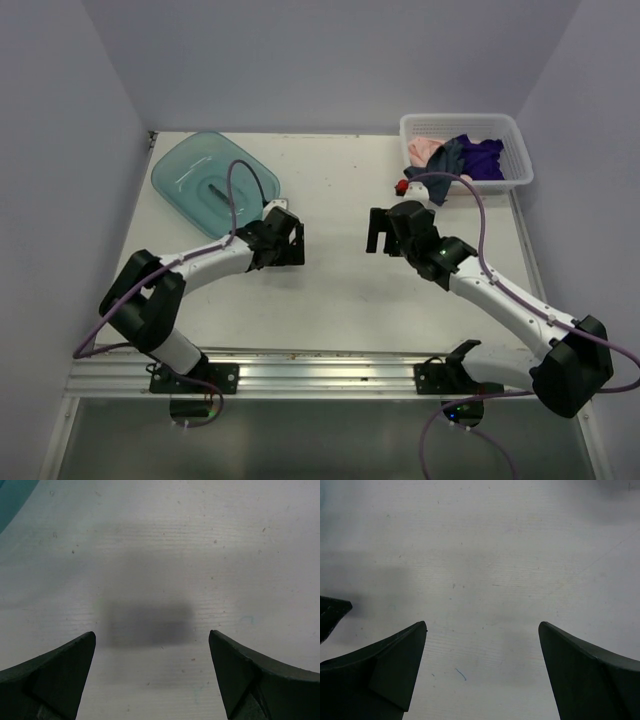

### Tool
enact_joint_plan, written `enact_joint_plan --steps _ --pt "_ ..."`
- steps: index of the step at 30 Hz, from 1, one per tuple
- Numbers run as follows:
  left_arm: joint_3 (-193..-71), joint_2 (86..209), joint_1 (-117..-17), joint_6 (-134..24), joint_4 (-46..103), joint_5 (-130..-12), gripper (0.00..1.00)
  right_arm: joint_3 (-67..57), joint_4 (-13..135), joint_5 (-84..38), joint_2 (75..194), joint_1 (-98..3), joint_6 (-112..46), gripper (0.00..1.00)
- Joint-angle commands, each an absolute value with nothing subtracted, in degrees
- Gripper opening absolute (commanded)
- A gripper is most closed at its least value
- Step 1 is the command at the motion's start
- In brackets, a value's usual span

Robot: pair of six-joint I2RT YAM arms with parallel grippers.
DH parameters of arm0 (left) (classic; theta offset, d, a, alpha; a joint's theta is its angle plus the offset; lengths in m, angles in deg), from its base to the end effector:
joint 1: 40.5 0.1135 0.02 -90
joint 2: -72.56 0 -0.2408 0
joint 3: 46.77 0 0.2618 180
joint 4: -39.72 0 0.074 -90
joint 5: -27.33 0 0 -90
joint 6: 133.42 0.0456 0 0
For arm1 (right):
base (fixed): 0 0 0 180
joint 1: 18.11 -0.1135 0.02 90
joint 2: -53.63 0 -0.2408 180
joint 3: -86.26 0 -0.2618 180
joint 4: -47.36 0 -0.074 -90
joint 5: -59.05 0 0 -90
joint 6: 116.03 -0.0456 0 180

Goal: Roll the towels
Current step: Grab a towel with the right arm

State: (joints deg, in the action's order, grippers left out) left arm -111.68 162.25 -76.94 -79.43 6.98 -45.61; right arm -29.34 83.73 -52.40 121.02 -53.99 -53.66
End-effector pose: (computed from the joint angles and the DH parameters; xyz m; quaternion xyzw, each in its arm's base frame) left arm 0.2650 -0.1790 0.1454 -0.0379 0.9496 -0.0486 0.3073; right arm 0.2357 0.1499 0.2483 0.0155 0.8916 0.0781 0.4458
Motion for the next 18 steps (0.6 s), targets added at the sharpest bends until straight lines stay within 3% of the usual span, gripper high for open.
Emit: enact_joint_plan --steps 1,18 --pt "-114.78 163.35 -75.48 -80.16 7.13 -46.49 0.99 -29.61 81.62 -52.31 119.63 -53.79 -52.75 0.99" --pt "-115.74 169.41 -63.44 -77.43 10.13 -51.42 0.99 -29.52 81.97 -52.75 119.37 -53.79 -52.75 0.98"
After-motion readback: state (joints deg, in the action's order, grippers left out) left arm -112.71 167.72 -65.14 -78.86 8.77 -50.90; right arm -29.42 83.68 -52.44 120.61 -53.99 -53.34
